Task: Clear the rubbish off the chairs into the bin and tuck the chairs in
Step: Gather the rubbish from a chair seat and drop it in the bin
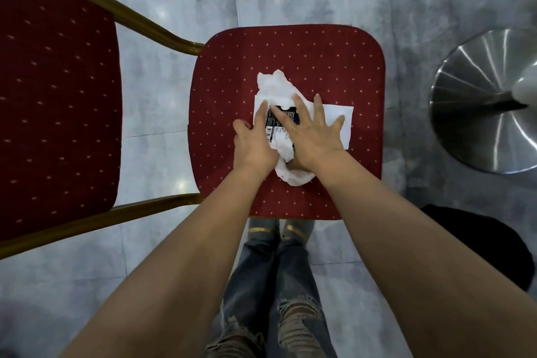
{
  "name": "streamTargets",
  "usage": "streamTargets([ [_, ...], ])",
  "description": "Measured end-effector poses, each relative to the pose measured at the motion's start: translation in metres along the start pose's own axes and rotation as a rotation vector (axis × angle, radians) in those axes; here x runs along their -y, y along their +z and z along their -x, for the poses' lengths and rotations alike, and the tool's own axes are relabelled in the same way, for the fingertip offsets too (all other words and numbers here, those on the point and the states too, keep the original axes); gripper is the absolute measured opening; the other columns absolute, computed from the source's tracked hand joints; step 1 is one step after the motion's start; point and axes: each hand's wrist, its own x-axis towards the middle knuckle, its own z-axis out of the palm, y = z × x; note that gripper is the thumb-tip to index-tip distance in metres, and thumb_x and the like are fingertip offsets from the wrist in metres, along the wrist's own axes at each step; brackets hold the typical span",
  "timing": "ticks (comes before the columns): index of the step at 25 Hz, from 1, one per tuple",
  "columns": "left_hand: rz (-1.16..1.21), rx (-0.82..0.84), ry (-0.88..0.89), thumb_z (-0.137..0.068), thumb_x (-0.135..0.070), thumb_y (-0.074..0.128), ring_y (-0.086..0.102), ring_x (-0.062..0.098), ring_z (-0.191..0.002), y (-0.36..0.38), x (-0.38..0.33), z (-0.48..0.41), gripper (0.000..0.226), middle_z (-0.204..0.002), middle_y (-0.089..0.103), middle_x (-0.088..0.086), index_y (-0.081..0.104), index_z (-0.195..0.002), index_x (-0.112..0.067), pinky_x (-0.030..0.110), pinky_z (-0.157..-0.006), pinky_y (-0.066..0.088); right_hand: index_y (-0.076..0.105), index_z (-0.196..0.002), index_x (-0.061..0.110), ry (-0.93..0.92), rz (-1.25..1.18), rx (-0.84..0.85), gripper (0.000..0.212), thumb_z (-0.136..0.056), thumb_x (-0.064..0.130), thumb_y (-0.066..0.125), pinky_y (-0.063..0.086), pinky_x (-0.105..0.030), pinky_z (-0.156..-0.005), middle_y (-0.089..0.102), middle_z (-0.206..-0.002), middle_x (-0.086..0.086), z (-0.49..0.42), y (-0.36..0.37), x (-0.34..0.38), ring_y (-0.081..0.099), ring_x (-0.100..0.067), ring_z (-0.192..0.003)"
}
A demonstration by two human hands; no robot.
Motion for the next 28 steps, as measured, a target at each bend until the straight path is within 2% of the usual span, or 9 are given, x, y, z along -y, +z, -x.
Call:
streamTargets([
  [5, 0.296, 0.071, -0.042, -0.083, -0.004, 0.061, 0.041, 0.003, -0.085, 0.005, 0.000, -0.003, 0.074, -0.119, 0.019, 0.001, 0.031, -0.146, -0.030, 0.012, -0.070, 0.045, 0.021, -0.150, 0.041, 0.013, -0.014, -0.151, 0.097, -0.071, 0.041, 0.079, 0.044, -0.057, -0.092, 0.022, -0.152, -0.004, 0.006, 0.006, 0.007, 0.026, -0.031, -0.134],
  [7, 0.371, 0.077, -0.051, -0.083, -0.002, 0.058, 0.042, 0.009, -0.091, 0.008, -0.002, 0.000, 0.071, -0.117, 0.019, 0.000, 0.036, -0.144, -0.030, 0.022, -0.074, 0.053, 0.030, -0.147, 0.036, 0.030, -0.130, -0.172, 0.095, -0.069, 0.022, 0.082, 0.051, -0.049, -0.085, 0.030, -0.145, -0.007, 0.009, 0.008, 0.009, 0.033, -0.031, -0.125],
  [9, 0.463, 0.099, -0.079, -0.083, -0.005, 0.058, 0.048, 0.015, -0.088, 0.008, -0.005, 0.003, 0.066, -0.119, 0.022, 0.000, 0.040, -0.142, -0.030, 0.027, -0.062, 0.056, 0.038, -0.145, 0.030, 0.057, -0.282, -0.183, 0.091, -0.068, 0.006, 0.080, 0.053, -0.044, -0.084, 0.033, -0.141, -0.009, 0.011, 0.008, 0.009, 0.034, -0.032, -0.121],
  [13, 0.568, 0.189, -0.062, -0.079, -0.006, 0.061, 0.058, 0.018, -0.068, 0.012, -0.011, 0.009, 0.060, -0.135, 0.034, 0.004, 0.051, -0.136, -0.023, 0.020, -0.044, 0.048, 0.050, -0.138, 0.026, 0.128, -0.489, -0.289, 0.078, -0.069, 0.005, 0.079, 0.047, -0.032, -0.084, 0.040, -0.137, -0.008, 0.033, 0.015, 0.004, 0.036, -0.030, -0.119],
  [16, 0.541, 0.287, 0.050, -0.071, -0.005, 0.063, 0.062, 0.021, -0.079, 0.022, -0.024, 0.031, 0.064, -0.136, 0.044, 0.012, 0.055, -0.133, -0.020, 0.017, -0.045, 0.047, 0.052, -0.134, 0.029, 0.219, -0.543, -0.352, 0.065, -0.076, 0.012, 0.074, 0.044, -0.025, -0.076, 0.040, -0.137, -0.003, 0.069, 0.024, -0.009, 0.039, -0.025, -0.120],
  [18, 0.511, 0.369, 0.118, -0.072, -0.004, 0.064, 0.062, 0.021, -0.083, 0.033, -0.044, 0.057, 0.066, -0.136, 0.042, 0.010, 0.053, -0.135, -0.020, 0.018, -0.046, 0.049, 0.055, -0.128, 0.031, 0.367, -0.647, -0.435, 0.048, -0.083, 0.022, 0.068, 0.052, -0.033, -0.081, 0.042, -0.133, 0.000, 0.102, 0.029, -0.027, 0.043, -0.022, -0.119],
  [20, 0.467, 0.437, 0.165, -0.076, -0.003, 0.064, 0.057, 0.013, -0.083, 0.046, -0.070, 0.090, 0.066, -0.136, 0.034, 0.004, 0.048, -0.138, -0.021, 0.017, -0.048, 0.051, 0.055, -0.131, 0.028, 0.427, -0.588, -0.486, 0.052, -0.082, 0.012, 0.066, 0.049, -0.038, -0.093, 0.042, -0.136, -0.006, 0.141, 0.038, -0.043, 0.038, -0.026, -0.123],
  [23, 0.421, 0.502, 0.189, -0.080, 0.000, 0.063, 0.045, 0.009, -0.100, 0.080, -0.096, 0.133, 0.068, -0.138, 0.024, 0.003, 0.042, -0.140, -0.024, 0.006, -0.058, 0.046, 0.055, -0.134, 0.026, 0.544, -0.604, -0.513, 0.057, -0.080, 0.008, 0.063, 0.039, -0.030, -0.098, 0.044, -0.135, -0.010, 0.193, 0.059, -0.071, 0.038, -0.032, -0.123],
  [28, 0.520, 0.644, 0.063, -0.064, -0.018, 0.063, 0.049, 0.016, -0.113, 0.165, -0.134, 0.201, 0.085, -0.140, 0.034, 0.002, 0.036, -0.143, -0.032, 0.023, -0.070, 0.052, 0.055, -0.136, 0.023, 0.709, -0.661, -0.521, 0.055, -0.083, 0.014, 0.067, 0.034, -0.030, -0.096, 0.048, -0.132, -0.014, 0.275, 0.122, -0.131, 0.044, -0.038, -0.114],
])
